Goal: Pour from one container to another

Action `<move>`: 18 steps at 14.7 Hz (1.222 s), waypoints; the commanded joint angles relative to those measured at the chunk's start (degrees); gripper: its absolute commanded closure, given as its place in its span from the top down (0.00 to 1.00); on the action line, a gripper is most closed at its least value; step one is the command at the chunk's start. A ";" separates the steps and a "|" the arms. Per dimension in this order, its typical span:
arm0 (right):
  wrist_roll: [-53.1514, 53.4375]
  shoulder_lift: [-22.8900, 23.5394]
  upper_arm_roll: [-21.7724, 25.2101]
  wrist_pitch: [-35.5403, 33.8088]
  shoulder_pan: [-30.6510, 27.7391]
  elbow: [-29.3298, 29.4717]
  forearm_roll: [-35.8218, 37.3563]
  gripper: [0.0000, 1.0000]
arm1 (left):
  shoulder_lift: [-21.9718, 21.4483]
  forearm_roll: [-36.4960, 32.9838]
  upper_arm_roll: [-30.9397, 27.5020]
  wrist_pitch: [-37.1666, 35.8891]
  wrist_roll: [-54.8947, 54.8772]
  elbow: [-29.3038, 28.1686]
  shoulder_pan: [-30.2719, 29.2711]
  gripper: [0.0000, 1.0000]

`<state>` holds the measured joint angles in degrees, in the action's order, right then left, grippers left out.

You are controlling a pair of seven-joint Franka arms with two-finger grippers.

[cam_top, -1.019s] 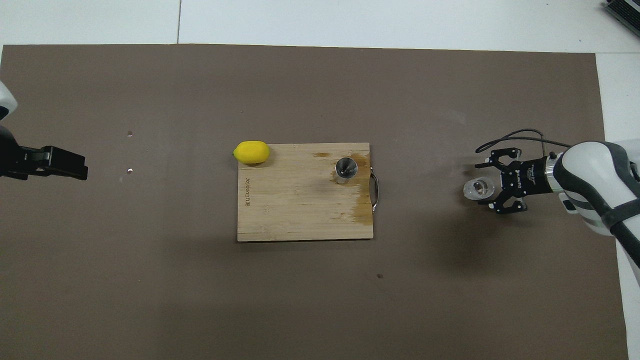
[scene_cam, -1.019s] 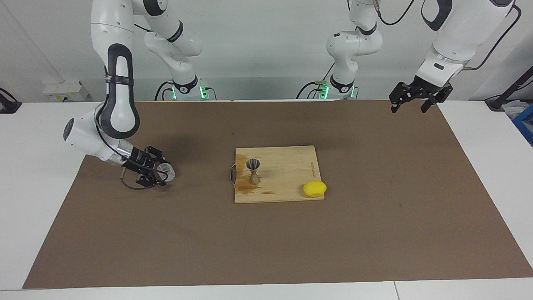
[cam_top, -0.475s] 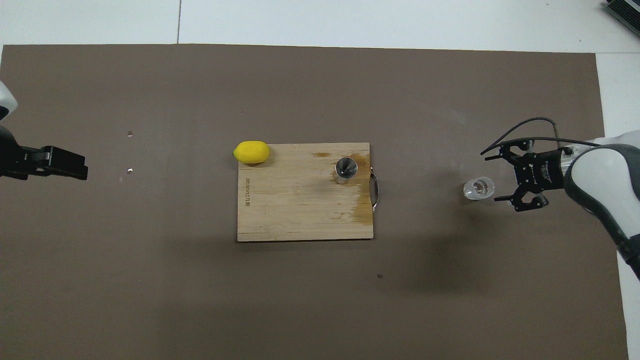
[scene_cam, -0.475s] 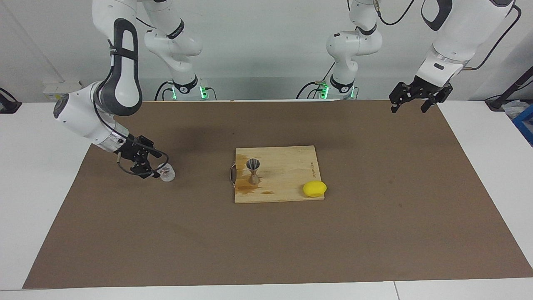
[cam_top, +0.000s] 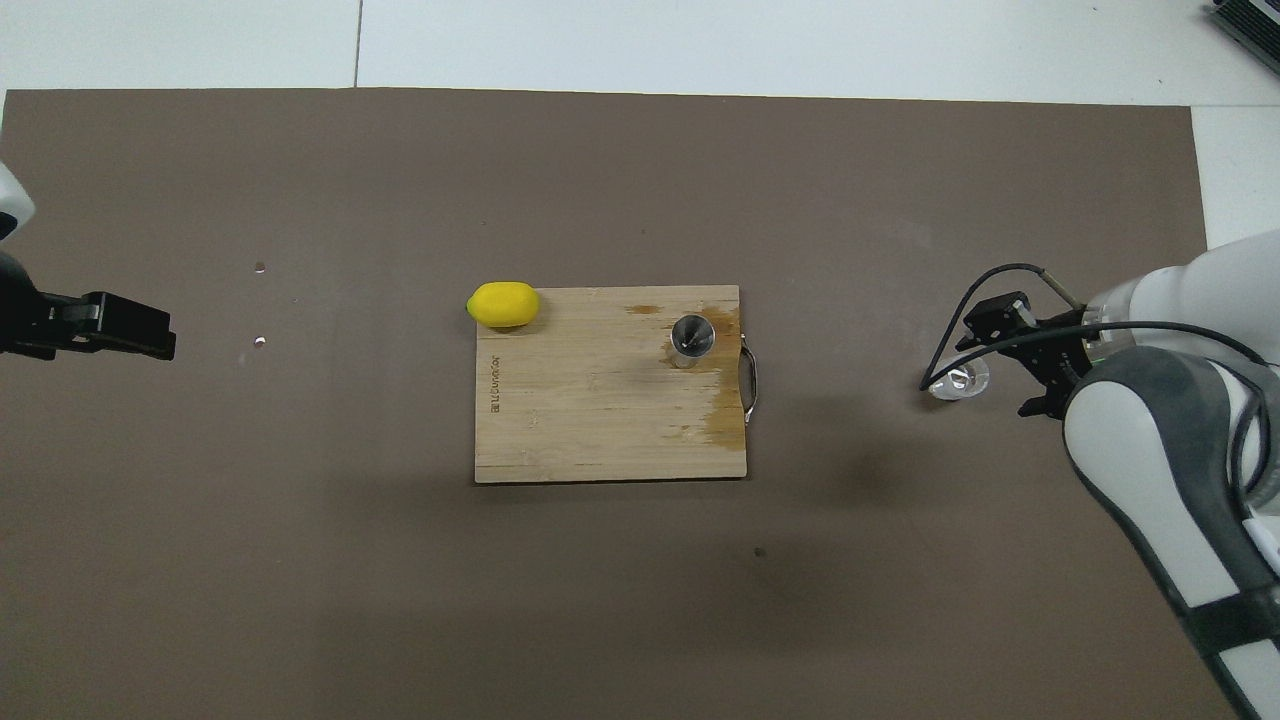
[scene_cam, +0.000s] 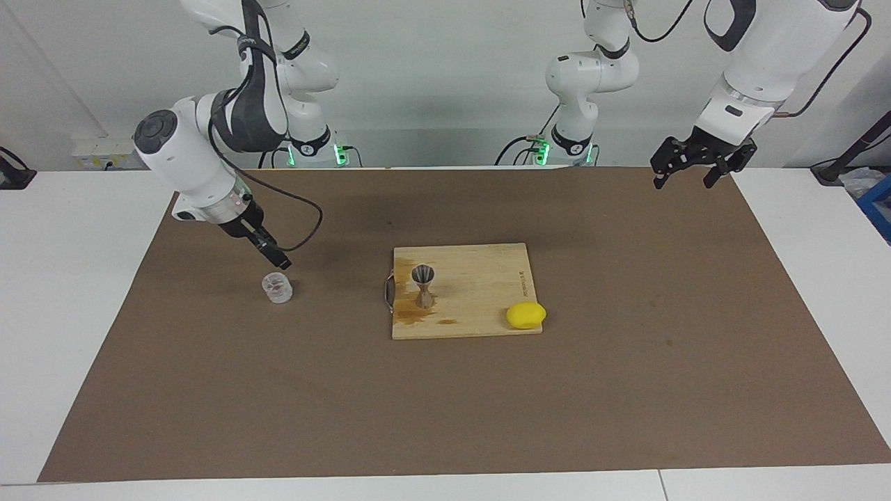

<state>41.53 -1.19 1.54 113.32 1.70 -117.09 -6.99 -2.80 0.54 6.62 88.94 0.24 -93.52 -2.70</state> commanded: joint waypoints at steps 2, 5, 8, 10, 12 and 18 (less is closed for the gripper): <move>-14.87 -1.19 0.13 -9.50 -0.29 7.64 5.57 0.99 | -1.68 -0.45 0.50 0.36 0.29 -1.84 -0.64 1.00; -16.39 -0.66 0.13 -16.36 -0.82 15.11 8.20 0.99 | -1.68 -0.45 0.50 0.36 0.29 -1.84 -0.64 1.00; -19.01 0.04 0.13 -20.41 -0.56 19.35 9.53 0.99 | -1.68 -0.45 0.50 0.36 0.29 -1.84 -0.64 1.00; -22.26 -0.13 0.13 -21.65 -0.21 19.88 9.53 0.99 | -1.68 -0.45 0.50 0.36 0.29 -1.84 -0.64 1.00; -23.68 -0.31 0.13 -22.88 -0.12 20.76 9.62 0.99 | -1.68 -0.45 0.50 0.36 0.29 -1.84 -0.64 1.00; -27.37 -1.27 0.22 -27.18 -0.55 23.66 9.36 0.99 | -1.68 -0.45 0.50 0.36 0.29 -1.84 -0.64 1.00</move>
<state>15.94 -2.42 1.92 88.09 1.81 -94.73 1.45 -2.80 0.54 6.62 88.94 0.24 -93.52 -2.70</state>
